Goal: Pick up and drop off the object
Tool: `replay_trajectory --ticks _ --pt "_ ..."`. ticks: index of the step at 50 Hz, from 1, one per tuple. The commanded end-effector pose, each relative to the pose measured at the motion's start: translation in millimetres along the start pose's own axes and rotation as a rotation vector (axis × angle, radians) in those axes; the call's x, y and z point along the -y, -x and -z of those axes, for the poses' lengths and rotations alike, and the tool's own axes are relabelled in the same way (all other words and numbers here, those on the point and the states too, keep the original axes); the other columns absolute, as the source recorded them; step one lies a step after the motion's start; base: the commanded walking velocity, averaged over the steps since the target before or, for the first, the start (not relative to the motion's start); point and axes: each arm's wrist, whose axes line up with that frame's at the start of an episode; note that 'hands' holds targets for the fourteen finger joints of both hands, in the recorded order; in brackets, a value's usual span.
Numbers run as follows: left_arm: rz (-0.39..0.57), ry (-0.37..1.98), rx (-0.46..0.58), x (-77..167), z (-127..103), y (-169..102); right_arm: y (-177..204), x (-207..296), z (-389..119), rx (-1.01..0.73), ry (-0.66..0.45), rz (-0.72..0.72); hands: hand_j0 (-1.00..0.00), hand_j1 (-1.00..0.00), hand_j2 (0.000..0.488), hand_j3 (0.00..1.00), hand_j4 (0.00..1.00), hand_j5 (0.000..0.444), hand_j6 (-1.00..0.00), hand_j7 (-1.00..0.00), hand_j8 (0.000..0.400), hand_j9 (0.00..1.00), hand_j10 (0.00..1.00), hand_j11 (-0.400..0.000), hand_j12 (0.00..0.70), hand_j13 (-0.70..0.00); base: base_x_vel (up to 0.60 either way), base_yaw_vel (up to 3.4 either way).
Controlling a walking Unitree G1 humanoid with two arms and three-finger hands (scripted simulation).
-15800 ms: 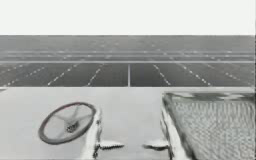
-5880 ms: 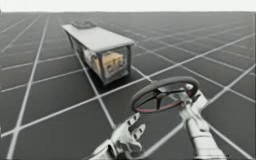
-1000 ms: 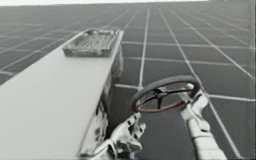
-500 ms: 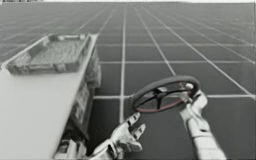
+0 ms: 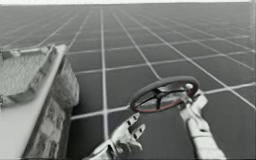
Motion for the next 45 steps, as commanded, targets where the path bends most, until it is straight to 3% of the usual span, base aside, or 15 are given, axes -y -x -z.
replay_trajectory --ticks 1,45 --pt "0.008 -0.018 -0.006 5.1 -1.4 -2.6 -2.8 5.9 -5.9 0.010 -0.029 0.009 0.00 0.00 0.000 1.00 1.00 0.000 0.00 0.00 0.000 1.00 1.00 -0.400 0.000 -0.700 0.39 -0.26" --pt "0.008 -0.018 -0.006 5.1 -1.4 -2.6 -2.8 5.9 -5.9 0.010 -0.029 0.009 0.00 0.00 0.000 1.00 1.00 0.000 0.00 0.00 0.000 1.00 1.00 -0.400 0.000 -0.700 0.29 -0.16"
